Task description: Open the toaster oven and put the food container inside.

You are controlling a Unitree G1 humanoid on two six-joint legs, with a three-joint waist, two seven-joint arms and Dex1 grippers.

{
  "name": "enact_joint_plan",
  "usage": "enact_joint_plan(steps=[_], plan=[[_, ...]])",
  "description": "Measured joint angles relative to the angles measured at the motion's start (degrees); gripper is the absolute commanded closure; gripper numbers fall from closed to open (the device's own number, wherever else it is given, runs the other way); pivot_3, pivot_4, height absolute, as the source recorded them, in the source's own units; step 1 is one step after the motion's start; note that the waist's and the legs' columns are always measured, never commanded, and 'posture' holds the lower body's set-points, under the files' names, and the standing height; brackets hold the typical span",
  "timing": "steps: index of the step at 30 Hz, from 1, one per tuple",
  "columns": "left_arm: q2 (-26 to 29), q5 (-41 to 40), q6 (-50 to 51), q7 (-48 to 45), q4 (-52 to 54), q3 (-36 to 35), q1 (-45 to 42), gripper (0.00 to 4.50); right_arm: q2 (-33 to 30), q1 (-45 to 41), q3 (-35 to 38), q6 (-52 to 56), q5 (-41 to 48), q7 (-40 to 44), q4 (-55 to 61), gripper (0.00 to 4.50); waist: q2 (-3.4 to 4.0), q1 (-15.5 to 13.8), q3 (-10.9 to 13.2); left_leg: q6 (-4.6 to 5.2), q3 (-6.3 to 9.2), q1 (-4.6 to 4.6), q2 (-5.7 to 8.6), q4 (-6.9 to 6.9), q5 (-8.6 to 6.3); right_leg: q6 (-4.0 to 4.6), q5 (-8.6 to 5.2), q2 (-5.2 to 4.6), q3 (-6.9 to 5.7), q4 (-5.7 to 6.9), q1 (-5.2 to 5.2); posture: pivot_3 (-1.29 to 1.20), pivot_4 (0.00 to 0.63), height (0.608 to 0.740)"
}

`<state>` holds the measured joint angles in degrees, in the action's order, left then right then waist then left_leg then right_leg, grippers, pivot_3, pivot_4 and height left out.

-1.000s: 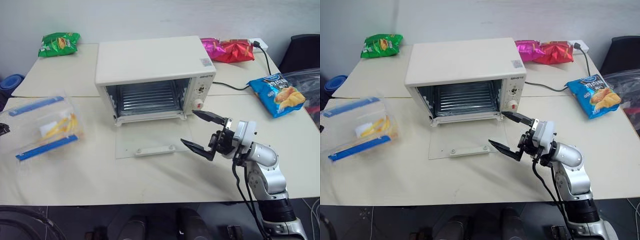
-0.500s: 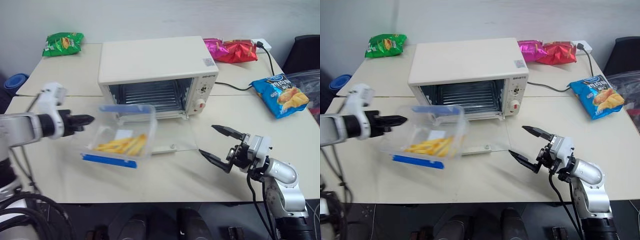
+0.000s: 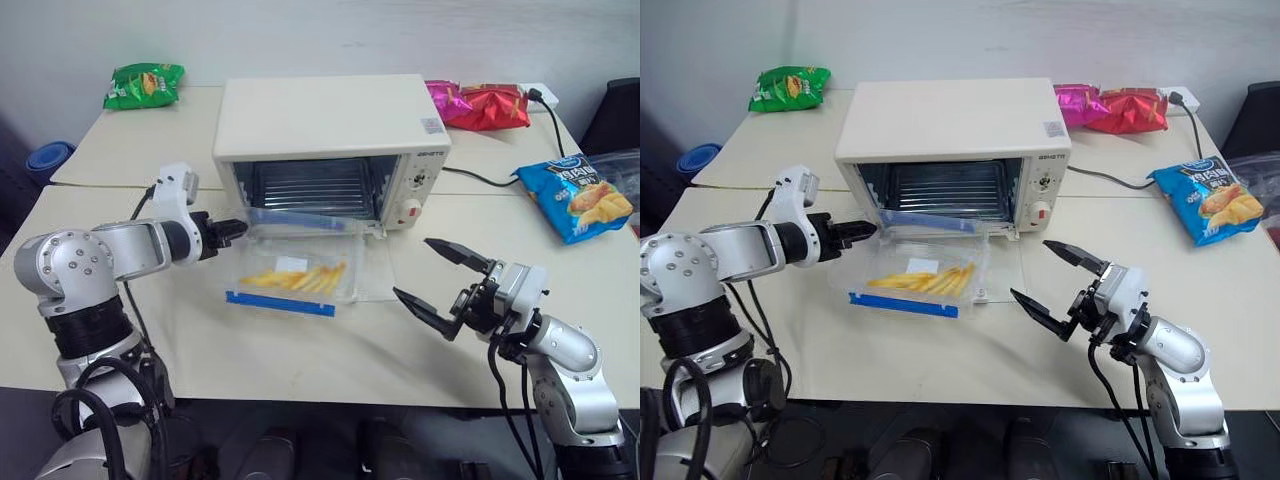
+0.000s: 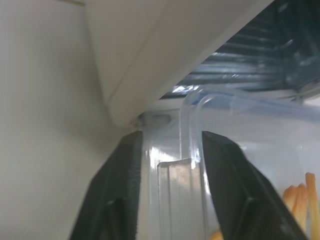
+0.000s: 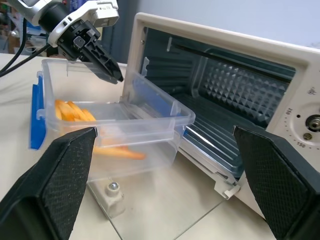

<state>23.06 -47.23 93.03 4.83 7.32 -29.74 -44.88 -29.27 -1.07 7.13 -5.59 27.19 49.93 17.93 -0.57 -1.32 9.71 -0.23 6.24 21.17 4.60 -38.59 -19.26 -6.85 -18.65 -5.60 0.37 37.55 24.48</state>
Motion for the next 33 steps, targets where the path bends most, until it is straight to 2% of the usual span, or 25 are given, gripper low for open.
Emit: enact_joint_plan(steps=[3, 6, 7, 9, 10, 13, 16, 18, 20, 21, 25, 27, 29, 33], plan=[[-0.4, -1.3, 0.0, -0.7, -0.4, -3.2, -0.4, 1.70, 0.0, 0.7, 0.1, 0.9, 0.1, -0.6, 0.0, 0.00, 0.00, 0.3, 0.0, -0.01, -0.11, -0.01, -0.07, 0.05, -0.01, 0.00, 0.00, 0.05, 0.00, 0.00, 0.06, 0.00, 0.150, 0.740], [1.9, -3.2, 0.0, -4.5, -1.3, -6.4, -0.4, 1.70, -0.1, 1.4, 0.6, 3.4, 1.5, -1.5, 0.0, 0.00, 0.00, 0.8, 0.0, -0.02, -0.13, -0.04, -0.11, 0.11, -0.01, 0.00, 0.00, 0.07, 0.00, 0.00, 0.07, 0.00, 0.150, 0.740], [4.5, -4.4, -0.2, -7.7, -1.5, -6.9, 0.5, 1.70, -0.6, 1.5, 0.9, 4.8, 2.6, -1.6, 0.0, 0.00, 0.00, 1.1, 0.0, -0.03, -0.15, -0.04, -0.11, 0.14, -0.01, 0.00, 0.00, 0.07, 0.01, 0.00, 0.08, 0.00, 0.150, 0.740], [11.4, -6.5, -2.1, -16.2, -1.5, -6.3, 4.1, 1.65, -3.3, 2.3, 2.1, 7.9, 5.1, -0.7, 1.1, 0.35, 0.02, 1.7, 0.0, -0.02, -0.23, -0.13, -0.13, 0.35, -0.01, 0.00, 0.00, 0.07, 0.07, 0.07, 0.10, 0.00, 0.150, 0.740], [14.7, -7.1, -3.3, -20.3, -1.5, -5.6, 6.1, 1.65, -4.9, 3.1, 2.7, 9.5, 6.2, 0.0, 1.9, 0.62, 0.03, 1.7, 0.0, -0.03, -0.25, -0.16, -0.17, 0.43, -0.01, 0.01, -0.01, 0.09, 0.07, 0.06, 0.09, 0.00, 0.150, 0.740], [22.9, -6.3, -11.8, -34.6, -1.4, -1.9, 12.8, 2.24, -9.2, 5.0, 2.7, 14.0, 8.1, 2.2, 5.2, 1.66, 0.06, 1.5, 0.0, -0.03, -0.22, -0.16, -0.18, 0.45, -0.01, 0.03, -0.01, 0.04, 0.08, -0.25, 0.03, 0.00, 0.150, 0.740], [33.9, 2.8, -35.3, -57.8, -0.9, 6.2, 25.7, 3.21, -14.2, 7.0, -1.7, 18.8, 6.9, 4.3, 10.7, 2.74, 0.11, 1.4, 0.1, -0.03, -0.19, -0.16, -0.27, 0.57, -0.01, 0.20, 0.06, 0.05, 0.14, -0.55, -0.06, 0.00, 0.150, 0.740], [36.5, 7.9, -48.4, -69.7, -1.5, 10.0, 30.7, 3.81, -14.9, 6.8, -5.5, 21.5, 5.3, 4.3, 12.9, 3.38, 0.13, 1.3, 0.1, -0.03, -0.18, -0.12, -0.32, 0.57, -0.01, 0.33, 0.14, 0.04, 0.17, -0.69, -0.10, 0.00, 0.150, 0.740], [36.8, 11.4, -59.0, -78.8, -2.3, 12.8, 35.3, 4.42, -14.7, 5.2, -10.6, 23.2, 2.8, 3.8, 14.4, 4.05, 0.16, 1.2, 0.1, 0.00, -0.14, -0.09, -0.31, 0.55, -0.01, 0.34, 0.14, 0.01, 0.19, -0.74, -0.15, 0.00, 0.150, 0.740], [36.5, 12.0, -61.9, -81.5, -2.9, 13.8, 36.8, 4.50, -14.3, 4.4, -12.4, 23.6, 1.7, 3.6, 14.6, 4.40, 0.16, 1.1, 0.1, 0.01, -0.12, -0.06, -0.31, 0.54, -0.01, 0.34, 0.15, 0.01, 0.17, -0.76, -0.15, 0.00, 0.150, 0.740], [32.4, 14.0, -69.6, -85.5, -3.7, 16.8, 40.7, 4.50, -9.7, -2.9, -19.6, 26.0, -3.4, 1.1, 13.2, 4.46, 0.15, 1.2, 0.1, 0.03, -0.03, -0.02, -0.31, 0.50, -0.02, 0.33, 0.16, 0.02, 0.14, -0.73, -0.14, 0.00, 0.150, 0.740], [29.4, 14.2, -70.2, -83.6, -3.5, 17.4, 40.3, 4.50, -6.2, -6.3, -21.1, 26.9, -4.5, -0.8, 11.7, 4.46, 0.14, 1.2, 0.1, 0.03, -0.01, -0.01, -0.30, 0.49, -0.02, 0.33, 0.16, 0.03, 0.13, -0.70, -0.13, 0.00, 0.150, 0.740], [23.7, 14.5, -70.2, -78.8, -3.2, 19.0, 37.4, 4.50, -0.9, -11.2, -22.1, 27.3, -5.5, -3.8, 8.7, 4.46, 0.14, 1.1, 0.1, 0.03, -0.01, 0.03, -0.28, 0.39, -0.01, 0.30, 0.18, 0.05, 0.09, -0.61, -0.10, 0.00, 0.150, 0.740], [13.6, 15.5, -69.2, -66.3, -1.4, 20.8, 32.5, 4.50, 2.2, -16.2, -21.3, 27.9, -6.6, -7.5, 5.8, 4.46, 0.04, 1.1, 0.0, 0.04, 0.01, 0.07, -0.24, 0.36, -0.01, 0.27, 0.20, 0.06, -0.01, -0.55, -0.06, 0.00, 0.150, 0.740]])
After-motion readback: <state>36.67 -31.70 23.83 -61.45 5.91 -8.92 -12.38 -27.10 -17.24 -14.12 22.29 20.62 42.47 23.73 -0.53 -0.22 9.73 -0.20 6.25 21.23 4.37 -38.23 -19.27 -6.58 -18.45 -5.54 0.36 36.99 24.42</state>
